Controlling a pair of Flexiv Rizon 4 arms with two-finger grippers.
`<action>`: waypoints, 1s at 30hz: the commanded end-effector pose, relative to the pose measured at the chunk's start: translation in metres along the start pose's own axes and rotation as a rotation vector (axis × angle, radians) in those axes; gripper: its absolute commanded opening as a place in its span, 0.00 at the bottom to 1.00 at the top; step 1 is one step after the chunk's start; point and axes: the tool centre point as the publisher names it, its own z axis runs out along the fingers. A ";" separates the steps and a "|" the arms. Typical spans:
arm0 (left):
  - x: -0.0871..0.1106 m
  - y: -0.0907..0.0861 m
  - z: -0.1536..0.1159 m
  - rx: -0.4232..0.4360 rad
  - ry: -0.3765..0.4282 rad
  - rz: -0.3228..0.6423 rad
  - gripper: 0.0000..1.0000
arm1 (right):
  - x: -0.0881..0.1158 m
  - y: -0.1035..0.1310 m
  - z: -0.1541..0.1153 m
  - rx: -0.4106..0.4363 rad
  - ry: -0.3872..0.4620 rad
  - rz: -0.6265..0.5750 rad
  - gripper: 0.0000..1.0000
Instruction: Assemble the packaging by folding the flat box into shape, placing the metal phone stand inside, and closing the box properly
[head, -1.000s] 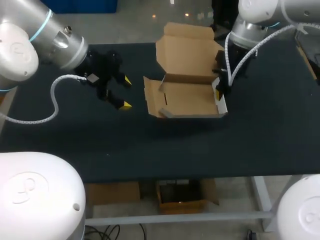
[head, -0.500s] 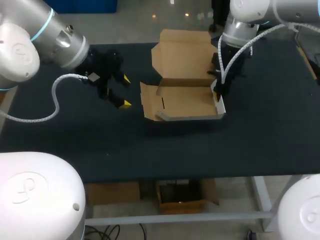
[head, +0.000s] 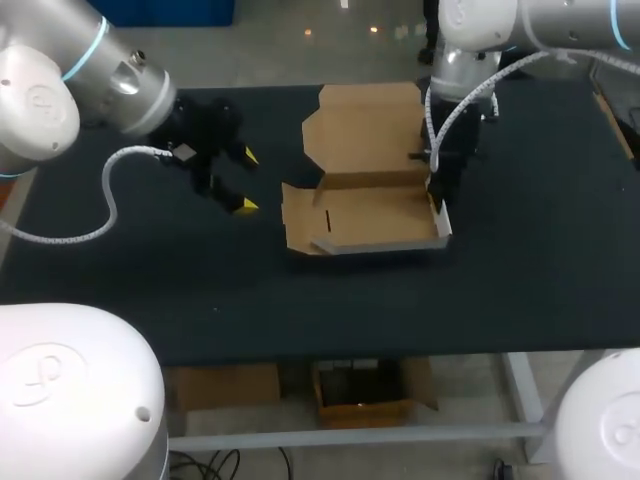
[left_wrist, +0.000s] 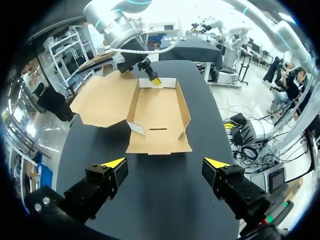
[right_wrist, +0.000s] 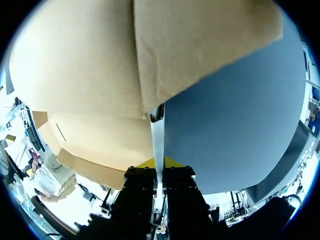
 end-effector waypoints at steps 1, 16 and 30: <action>-0.008 0.004 0.005 -0.001 0.008 -0.003 1.00 | 0.000 0.000 0.003 0.018 -0.006 0.013 0.00; -0.013 0.007 0.016 -0.034 0.037 0.013 1.00 | 0.005 0.008 0.016 0.086 -0.024 0.061 0.00; -0.013 0.007 0.016 -0.034 0.037 0.013 1.00 | 0.004 0.010 0.017 0.095 -0.017 0.071 0.00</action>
